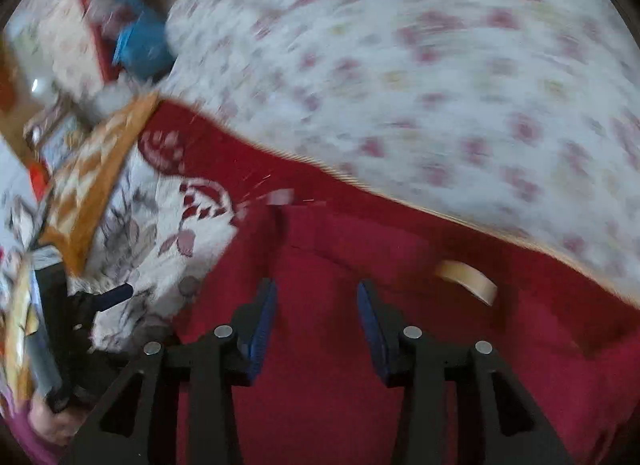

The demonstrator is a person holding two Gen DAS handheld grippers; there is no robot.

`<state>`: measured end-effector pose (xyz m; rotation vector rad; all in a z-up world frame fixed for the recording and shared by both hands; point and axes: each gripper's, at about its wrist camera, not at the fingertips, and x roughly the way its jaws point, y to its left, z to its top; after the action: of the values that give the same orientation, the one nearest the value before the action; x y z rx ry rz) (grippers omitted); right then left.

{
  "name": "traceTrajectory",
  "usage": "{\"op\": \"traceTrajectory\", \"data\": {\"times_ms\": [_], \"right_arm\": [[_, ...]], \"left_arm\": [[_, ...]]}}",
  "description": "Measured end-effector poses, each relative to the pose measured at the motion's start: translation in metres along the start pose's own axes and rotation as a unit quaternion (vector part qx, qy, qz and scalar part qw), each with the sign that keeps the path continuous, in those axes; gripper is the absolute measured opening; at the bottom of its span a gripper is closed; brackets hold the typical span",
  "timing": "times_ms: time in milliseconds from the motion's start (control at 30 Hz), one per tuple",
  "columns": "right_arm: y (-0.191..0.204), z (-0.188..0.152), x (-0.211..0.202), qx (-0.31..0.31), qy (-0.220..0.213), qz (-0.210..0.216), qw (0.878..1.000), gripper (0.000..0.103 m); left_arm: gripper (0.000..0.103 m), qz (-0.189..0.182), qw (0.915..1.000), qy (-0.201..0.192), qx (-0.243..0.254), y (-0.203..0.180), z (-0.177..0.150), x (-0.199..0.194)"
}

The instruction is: Fold small clothes

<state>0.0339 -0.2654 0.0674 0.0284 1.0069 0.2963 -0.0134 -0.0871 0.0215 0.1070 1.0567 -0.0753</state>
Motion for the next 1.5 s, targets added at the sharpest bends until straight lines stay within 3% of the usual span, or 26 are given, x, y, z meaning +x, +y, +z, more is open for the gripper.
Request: {"op": "traceTrajectory", "data": {"times_ms": [100, 133, 167, 300, 367, 433, 467, 500, 567, 633, 667, 767, 933, 1000, 1067, 1200, 1333, 1500], "right_arm": [[0.007, 0.004, 0.048, -0.038, 0.05, -0.028, 0.998, 0.045], [0.004, 0.004, 0.055, -0.037, 0.057, -0.032, 0.997, 0.035], [0.001, 0.005, 0.055, -0.035, 0.054, -0.033, 0.997, 0.005], [-0.016, 0.016, 0.034, -0.006, 0.004, -0.045, 0.999, 0.005], [-0.025, 0.017, 0.044, 0.017, 0.017, -0.045, 0.999, 0.005], [-0.022, 0.017, 0.048, 0.021, 0.022, -0.038, 0.999, 0.006], [-0.021, 0.015, 0.043, 0.027, 0.017, -0.036, 0.999, 0.013], [-0.021, 0.011, 0.031, 0.039, 0.007, -0.029, 0.999, 0.03], [-0.022, 0.0, 0.008, 0.055, -0.017, -0.013, 0.998, 0.049], [-0.018, -0.019, -0.014, 0.065, -0.044, 0.01, 0.997, 0.051], [-0.017, -0.027, -0.018, 0.07, -0.042, 0.014, 0.997, 0.051], [-0.019, -0.05, 0.004, 0.085, 0.018, -0.023, 0.996, 0.051], [-0.024, -0.06, -0.024, 0.103, -0.002, -0.003, 0.995, 0.052], [-0.035, -0.067, -0.046, 0.107, -0.017, -0.031, 0.994, 0.062], [-0.054, -0.077, -0.064, 0.112, -0.018, -0.081, 0.99, 0.065], [-0.114, -0.108, -0.105, 0.175, -0.026, -0.129, 0.976, 0.065], [-0.176, -0.139, -0.148, 0.261, -0.062, -0.156, 0.951, 0.067], [-0.186, -0.146, -0.164, 0.265, -0.068, -0.174, 0.946, 0.067]], "left_arm": [[0.103, -0.005, 1.0, -0.001, 0.005, 0.001, 0.0, -0.001], [0.103, -0.006, 1.0, 0.0, 0.007, 0.002, 0.0, 0.0], [0.103, -0.009, 0.9999, 0.0, 0.008, 0.003, 0.0, 0.0], [0.103, -0.015, 0.9999, 0.001, 0.004, 0.006, 0.001, -0.001], [0.103, -0.013, 0.9999, 0.003, 0.003, 0.005, 0.002, -0.002], [0.103, -0.011, 0.9999, 0.002, 0.002, 0.004, 0.004, -0.006], [0.103, -0.011, 0.9999, -0.003, 0.001, 0.004, 0.004, -0.01], [0.103, -0.013, 0.9999, -0.011, 0.002, 0.004, 0.005, -0.016], [0.103, -0.01, 0.9996, -0.028, 0.001, 0.004, 0.006, -0.027], [0.103, -0.013, 0.9989, -0.045, -0.011, 0.006, 0.008, -0.035], [0.103, -0.02, 0.9984, -0.05, -0.018, 0.006, 0.011, -0.037], [0.103, -0.039, 0.9971, -0.055, -0.035, 0.001, 0.016, -0.038], [0.103, -0.028, 0.9983, -0.05, -0.01, -0.025, 0.021, -0.025], [0.103, -0.011, 0.9995, -0.028, 0.002, -0.031, 0.02, -0.009], [0.103, 0.002, 1.0, -0.004, 0.007, -0.033, 0.018, 0.004], [0.103, -0.03, 0.9989, 0.017, -0.033, -0.021, 0.016, 0.012], [0.103, -0.017, 0.9994, -0.003, -0.031, -0.02, 0.017, 0.002], [0.103, -0.027, 0.9989, -0.026, -0.027, -0.024, 0.019, -0.012]]}}
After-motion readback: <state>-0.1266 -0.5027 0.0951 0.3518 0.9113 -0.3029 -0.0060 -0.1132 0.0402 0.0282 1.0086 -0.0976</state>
